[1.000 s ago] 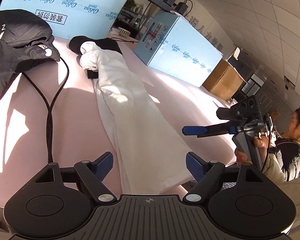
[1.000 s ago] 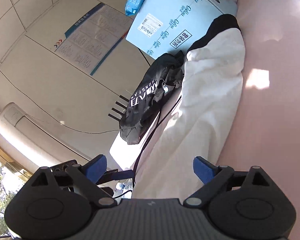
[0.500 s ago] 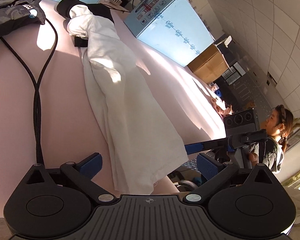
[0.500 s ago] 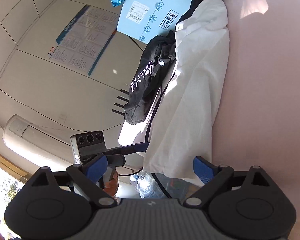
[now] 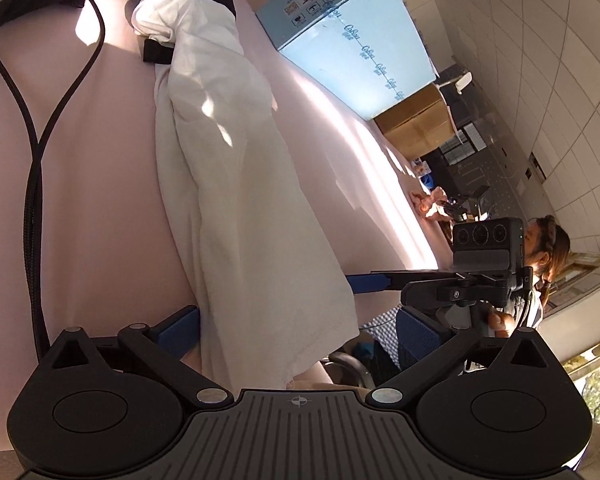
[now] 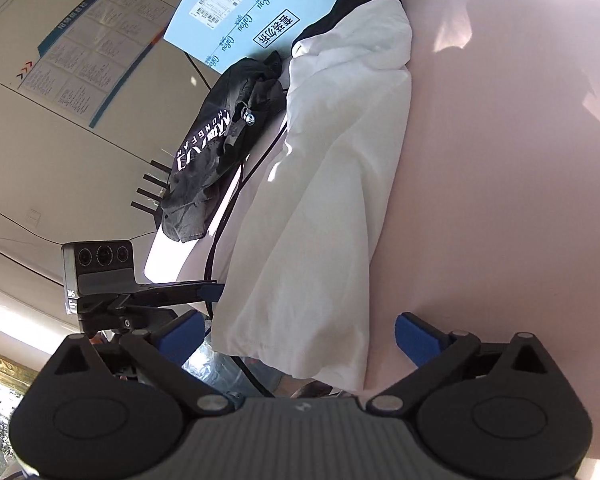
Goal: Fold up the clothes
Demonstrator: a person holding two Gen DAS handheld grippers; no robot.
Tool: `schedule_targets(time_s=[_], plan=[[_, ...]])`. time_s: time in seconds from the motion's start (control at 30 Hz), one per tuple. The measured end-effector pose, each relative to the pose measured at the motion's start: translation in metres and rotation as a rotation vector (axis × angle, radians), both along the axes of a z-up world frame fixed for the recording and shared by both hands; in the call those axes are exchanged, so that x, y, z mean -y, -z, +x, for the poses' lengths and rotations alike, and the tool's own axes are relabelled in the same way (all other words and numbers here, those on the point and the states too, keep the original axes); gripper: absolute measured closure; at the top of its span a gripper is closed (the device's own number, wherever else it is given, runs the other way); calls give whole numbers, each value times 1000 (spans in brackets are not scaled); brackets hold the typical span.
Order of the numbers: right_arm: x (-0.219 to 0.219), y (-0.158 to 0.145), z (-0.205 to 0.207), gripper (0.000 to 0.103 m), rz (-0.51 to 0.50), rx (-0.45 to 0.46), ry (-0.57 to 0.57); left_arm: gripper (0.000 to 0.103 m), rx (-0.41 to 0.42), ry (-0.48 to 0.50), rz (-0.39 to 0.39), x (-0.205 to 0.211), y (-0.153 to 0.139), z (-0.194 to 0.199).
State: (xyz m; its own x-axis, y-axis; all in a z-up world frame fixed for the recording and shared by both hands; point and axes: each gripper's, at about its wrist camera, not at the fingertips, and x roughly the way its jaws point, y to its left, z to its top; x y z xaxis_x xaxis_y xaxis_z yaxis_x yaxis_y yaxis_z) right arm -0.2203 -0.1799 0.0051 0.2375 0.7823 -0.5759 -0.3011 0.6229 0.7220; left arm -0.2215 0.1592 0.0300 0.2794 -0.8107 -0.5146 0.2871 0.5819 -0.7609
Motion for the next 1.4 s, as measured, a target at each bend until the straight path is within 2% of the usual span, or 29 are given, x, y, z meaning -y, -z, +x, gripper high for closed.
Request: schedule_targets(time_s=[0.17, 0.27, 0.43, 0.5, 0.53, 0.6, 0.67, 0.73, 0.77, 0.9, 0.93, 1.0, 1.03, 1.07, 1.23, 1.3, 1.4], plan=[[-7, 2, 3, 0, 11, -12, -1, 0, 19, 2, 16, 8, 0, -2], [-17, 1, 2, 0, -20, 26, -18, 0, 38, 2, 22, 12, -1, -4], [-26, -2, -1, 1, -67, 85, -59, 0, 120, 42, 57, 19, -3, -13], [-22, -1, -2, 7, -57, 86, -55, 0, 137, 56, 73, 21, -5, -16], [-18, -1, -1, 13, -53, 84, -45, 1, 136, 60, 76, 22, -5, -16], [-10, 0, -1, 29, -57, 79, -21, 1, 136, 67, 83, 23, -7, -16], [-4, 3, -1, 53, -68, 79, -4, 1, 141, 77, 92, 24, -8, -16], [2, 7, -1, 61, -67, 77, 7, 1, 144, 84, 102, 27, -9, -15], [2, 7, -1, 61, -65, 80, 2, 1, 141, 82, 102, 27, -9, -15], [-7, 6, -4, 62, -89, 119, -41, 13, 140, 69, 138, 30, -12, -15], [-11, 4, -6, 66, -118, 143, -50, 17, 144, 63, 162, 31, -14, -16], [-16, 2, -9, 80, -172, 181, -52, 44, 148, 36, 230, 33, -18, -18], [-19, 2, -11, 85, -201, 200, -48, 52, 150, 21, 270, 34, -20, -19], [-20, 2, -12, 85, -214, 215, -49, 65, 154, 8, 310, 35, -21, -20], [-24, 0, -21, 87, -249, 271, -55, 66, 184, 6, 387, 43, -25, -23], [-23, 0, -21, 88, -232, 266, -50, 73, 203, 4, 416, 46, -26, -25], [-17, 4, -21, 91, -172, 245, -49, 83, 213, -8, 418, 44, -24, -25]])
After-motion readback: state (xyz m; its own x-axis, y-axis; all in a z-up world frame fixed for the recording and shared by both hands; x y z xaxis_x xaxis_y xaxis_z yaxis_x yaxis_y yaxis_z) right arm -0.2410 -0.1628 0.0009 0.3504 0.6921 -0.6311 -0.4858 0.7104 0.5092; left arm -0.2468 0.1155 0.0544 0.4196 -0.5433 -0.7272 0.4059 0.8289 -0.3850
